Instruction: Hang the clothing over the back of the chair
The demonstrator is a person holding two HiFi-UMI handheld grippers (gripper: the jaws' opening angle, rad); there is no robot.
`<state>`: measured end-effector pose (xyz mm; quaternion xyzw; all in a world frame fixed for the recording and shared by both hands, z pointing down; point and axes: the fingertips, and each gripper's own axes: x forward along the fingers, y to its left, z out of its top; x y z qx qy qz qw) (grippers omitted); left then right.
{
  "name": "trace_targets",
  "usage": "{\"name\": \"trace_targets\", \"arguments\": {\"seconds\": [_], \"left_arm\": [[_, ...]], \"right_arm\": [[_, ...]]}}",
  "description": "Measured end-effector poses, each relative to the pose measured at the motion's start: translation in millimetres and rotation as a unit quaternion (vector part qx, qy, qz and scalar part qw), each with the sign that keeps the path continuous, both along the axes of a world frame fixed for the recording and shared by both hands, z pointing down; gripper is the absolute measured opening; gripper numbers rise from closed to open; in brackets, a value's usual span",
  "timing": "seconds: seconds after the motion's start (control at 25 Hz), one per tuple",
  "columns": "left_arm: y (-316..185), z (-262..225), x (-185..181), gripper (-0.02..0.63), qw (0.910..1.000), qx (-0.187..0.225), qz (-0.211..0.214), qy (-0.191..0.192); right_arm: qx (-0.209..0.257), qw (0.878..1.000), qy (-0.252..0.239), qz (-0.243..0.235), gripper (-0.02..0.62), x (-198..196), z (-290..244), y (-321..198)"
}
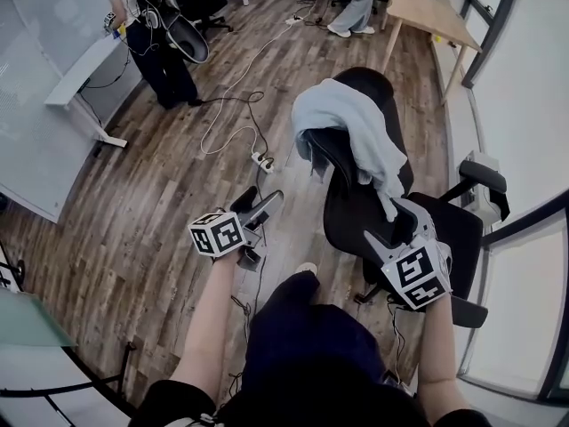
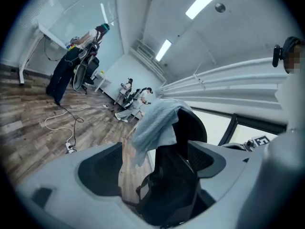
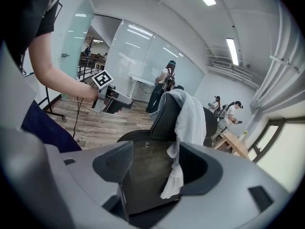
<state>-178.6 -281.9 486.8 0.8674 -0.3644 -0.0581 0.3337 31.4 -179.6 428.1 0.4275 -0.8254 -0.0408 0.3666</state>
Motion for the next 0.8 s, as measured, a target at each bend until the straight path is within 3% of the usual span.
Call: {"name": "trace_targets", "arguments": {"seconds": [0.2, 0.32, 0.6, 0.8], "left_arm": [[29, -18, 16, 0.390, 0.9985, 0.025, 0.034, -0.034], [49, -32, 29, 0.390, 0.9973, 0.039, 0.055, -0.029], [92, -61, 77, 0.389, 0.9886, 0.074, 0.127, -0.032], [109, -71, 97, 0.388, 0.9846, 0.092, 0.146, -0.029]], "right_arm": [[0.000, 0.999, -0.050, 0.020, 0.284, 1, 0, 16], [0.002, 0.991, -0.127, 0.040, 0.284, 0, -6, 26], [0.007, 0.944, -0.304, 0.126, 0.284, 22, -13, 51], [0.018, 0.923, -0.338, 0.180, 0.284, 45, -6, 75]]}}
